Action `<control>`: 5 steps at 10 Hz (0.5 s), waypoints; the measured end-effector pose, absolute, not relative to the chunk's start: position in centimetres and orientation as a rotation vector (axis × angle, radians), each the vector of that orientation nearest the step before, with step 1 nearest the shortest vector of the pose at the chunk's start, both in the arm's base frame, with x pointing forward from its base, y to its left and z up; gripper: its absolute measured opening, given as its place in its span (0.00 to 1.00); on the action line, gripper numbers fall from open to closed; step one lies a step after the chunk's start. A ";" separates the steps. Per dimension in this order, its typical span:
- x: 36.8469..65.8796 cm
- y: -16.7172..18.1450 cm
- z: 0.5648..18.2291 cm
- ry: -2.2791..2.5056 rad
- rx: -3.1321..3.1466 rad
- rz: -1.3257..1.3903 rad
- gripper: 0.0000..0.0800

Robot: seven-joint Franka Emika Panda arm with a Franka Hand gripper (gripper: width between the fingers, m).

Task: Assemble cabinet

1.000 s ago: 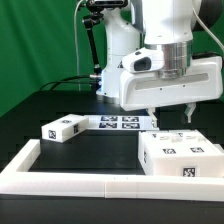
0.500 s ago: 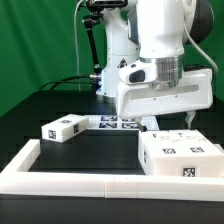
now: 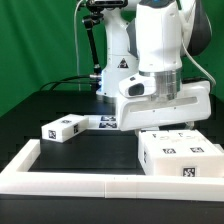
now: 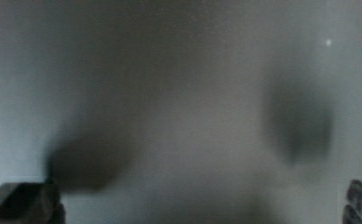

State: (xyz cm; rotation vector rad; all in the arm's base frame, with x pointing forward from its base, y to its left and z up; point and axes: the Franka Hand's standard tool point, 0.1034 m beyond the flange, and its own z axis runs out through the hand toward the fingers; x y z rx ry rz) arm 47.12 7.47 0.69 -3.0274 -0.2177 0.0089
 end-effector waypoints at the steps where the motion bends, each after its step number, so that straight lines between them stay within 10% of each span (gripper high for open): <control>1: 47.8 7.4 0.7 -0.229 -3.026 -0.004 0.97; 4: 49.4 7.1 0.6 -0.268 -3.023 -0.038 0.75; 5: 49.8 7.1 0.6 -0.270 -3.022 -0.045 0.45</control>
Offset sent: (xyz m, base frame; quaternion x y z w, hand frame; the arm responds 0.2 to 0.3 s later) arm 0.0257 -0.0042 -0.0011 -0.0138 0.0193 -0.0173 0.9996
